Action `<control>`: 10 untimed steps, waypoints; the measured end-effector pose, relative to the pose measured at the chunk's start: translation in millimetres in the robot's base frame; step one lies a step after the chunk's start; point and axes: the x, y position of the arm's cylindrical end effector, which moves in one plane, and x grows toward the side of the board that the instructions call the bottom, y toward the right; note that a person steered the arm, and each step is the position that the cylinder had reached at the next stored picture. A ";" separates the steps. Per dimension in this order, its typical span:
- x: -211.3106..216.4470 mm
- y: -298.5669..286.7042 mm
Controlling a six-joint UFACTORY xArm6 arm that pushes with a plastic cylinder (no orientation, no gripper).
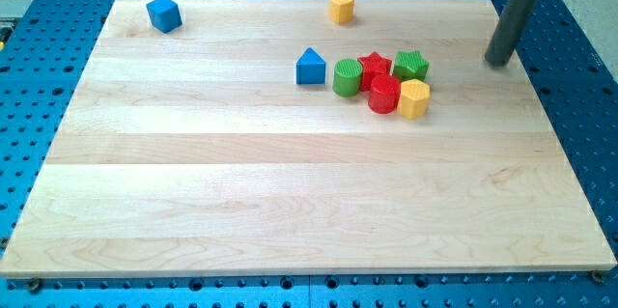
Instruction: Separate the green star from the group blocks
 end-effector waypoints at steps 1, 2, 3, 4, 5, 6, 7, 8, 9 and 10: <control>27.8 -19.2; 28.4 -47.7; 18.4 -59.0; 22.4 -74.4; 46.0 -77.7; 46.1 -106.5; 35.3 -123.1; 18.9 -131.5; 12.0 -146.7; 12.0 -180.0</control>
